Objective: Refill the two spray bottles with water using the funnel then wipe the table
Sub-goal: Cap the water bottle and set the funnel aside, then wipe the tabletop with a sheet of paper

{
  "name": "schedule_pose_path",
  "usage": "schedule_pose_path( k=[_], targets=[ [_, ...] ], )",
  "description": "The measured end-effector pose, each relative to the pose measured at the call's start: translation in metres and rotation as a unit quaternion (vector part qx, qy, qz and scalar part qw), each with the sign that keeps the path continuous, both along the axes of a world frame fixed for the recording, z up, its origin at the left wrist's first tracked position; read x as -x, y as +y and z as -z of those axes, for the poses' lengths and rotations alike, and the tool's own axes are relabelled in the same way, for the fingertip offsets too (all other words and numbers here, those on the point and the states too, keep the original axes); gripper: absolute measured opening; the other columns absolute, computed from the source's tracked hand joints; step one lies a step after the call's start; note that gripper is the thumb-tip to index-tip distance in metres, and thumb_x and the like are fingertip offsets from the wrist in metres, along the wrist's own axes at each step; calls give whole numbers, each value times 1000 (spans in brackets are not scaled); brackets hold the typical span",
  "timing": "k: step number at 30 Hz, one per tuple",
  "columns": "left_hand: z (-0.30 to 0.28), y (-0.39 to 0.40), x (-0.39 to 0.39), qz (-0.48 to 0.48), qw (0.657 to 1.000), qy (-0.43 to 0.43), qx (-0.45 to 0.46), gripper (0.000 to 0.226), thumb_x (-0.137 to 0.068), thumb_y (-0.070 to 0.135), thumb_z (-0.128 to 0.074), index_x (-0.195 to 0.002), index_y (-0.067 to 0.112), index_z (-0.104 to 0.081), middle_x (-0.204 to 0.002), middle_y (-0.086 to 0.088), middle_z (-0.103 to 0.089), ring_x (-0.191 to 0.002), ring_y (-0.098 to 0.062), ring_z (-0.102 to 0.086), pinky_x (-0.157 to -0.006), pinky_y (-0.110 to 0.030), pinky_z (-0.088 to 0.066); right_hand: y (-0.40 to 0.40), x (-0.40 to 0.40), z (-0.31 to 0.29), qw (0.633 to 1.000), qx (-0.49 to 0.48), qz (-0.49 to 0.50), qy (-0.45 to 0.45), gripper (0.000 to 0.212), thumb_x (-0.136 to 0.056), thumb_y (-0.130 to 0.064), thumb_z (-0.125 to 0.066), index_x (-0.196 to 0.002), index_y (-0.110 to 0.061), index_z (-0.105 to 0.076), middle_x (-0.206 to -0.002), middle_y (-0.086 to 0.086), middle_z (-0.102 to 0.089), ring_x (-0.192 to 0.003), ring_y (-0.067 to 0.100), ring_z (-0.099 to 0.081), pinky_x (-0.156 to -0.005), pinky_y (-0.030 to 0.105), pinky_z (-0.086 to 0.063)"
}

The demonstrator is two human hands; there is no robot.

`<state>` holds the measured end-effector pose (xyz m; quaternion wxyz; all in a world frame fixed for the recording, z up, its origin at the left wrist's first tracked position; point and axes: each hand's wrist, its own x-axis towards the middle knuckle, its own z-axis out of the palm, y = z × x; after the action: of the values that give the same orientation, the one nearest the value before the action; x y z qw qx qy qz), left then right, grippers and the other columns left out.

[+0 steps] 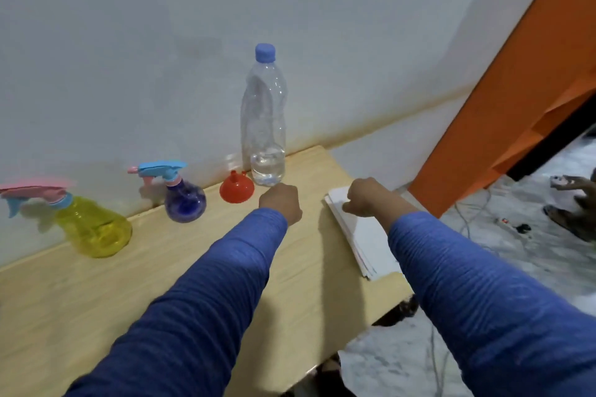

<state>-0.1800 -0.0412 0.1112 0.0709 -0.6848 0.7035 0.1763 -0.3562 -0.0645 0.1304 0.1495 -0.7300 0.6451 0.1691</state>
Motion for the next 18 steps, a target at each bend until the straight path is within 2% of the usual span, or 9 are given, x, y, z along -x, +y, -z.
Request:
schedule_pose_path(
  k=[3, 8, 9, 11, 14, 16, 18],
  targets=[
    [5, 7, 33, 48, 997, 55, 6, 39, -89, 22, -53, -128, 18, -53, -128, -5, -54, -112, -24, -55, -84, -31, -47, 26, 23, 6, 999, -4, 30, -12, 37, -94, -31, -45, -115, -4, -58, -126, 8, -55, -110, 26, -54, -88, 31, -43],
    [26, 25, 81, 140, 983, 117, 2, 37, -90, 26, -51, -127, 24, -55, -134, 2, -52, -122, -19, -49, -94, -31, -43, 75, 53, 24, 995, -6, 86, -58, 38, -94, -26, -46, -129, -12, -54, -135, 5, -53, -124, 24, -48, -102, 31, -38],
    [32, 29, 88, 146, 981, 126, 2, 37, -91, 26, -51, -127, 24, -55, -135, 2, -51, -123, -19, -47, -93, -31, -42, 84, 56, 29, 993, 0, 97, -72, 35, -94, -23, -46, -126, -11, -56, -133, 6, -55, -121, 25, -49, -99, 30, -38],
    [42, 36, 97, 159, 977, 144, 8, 36, -92, 25, -52, -128, 22, -54, -136, 2, -50, -125, -18, -45, -95, -31, -41, 99, 59, 42, 986, 12, 127, -105, 26, -92, -16, -43, -105, -7, -64, -117, 10, -64, -103, 27, -55, -84, 30, -40],
    [56, 44, 102, 177, 971, 159, 12, 38, -93, 24, -53, -131, 19, -52, -135, -1, -50, -126, -20, -43, -100, -34, -41, 110, 60, 61, 969, 32, 186, -159, 17, -87, -16, -48, -74, -7, -55, -88, 12, -63, -83, 26, -53, -68, 29, -35],
    [65, 46, 103, 172, 971, 166, 15, 41, -92, 24, -56, -132, 19, -51, -135, -1, -50, -127, -20, -42, -102, -35, -39, 115, 60, 69, 959, 50, 203, -189, 20, -81, -19, -58, -66, -10, -48, -81, 11, -60, -79, 25, -52, -62, 30, -33],
    [73, 47, 103, 163, 970, 176, 27, 42, -89, 23, -60, -131, 20, -52, -135, 0, -51, -127, -19, -42, -103, -33, -38, 119, 60, 73, 954, 60, 209, -206, 16, -78, -20, -63, -74, -5, -57, -90, 11, -61, -88, 27, -56, -67, 32, -40]
  ],
)
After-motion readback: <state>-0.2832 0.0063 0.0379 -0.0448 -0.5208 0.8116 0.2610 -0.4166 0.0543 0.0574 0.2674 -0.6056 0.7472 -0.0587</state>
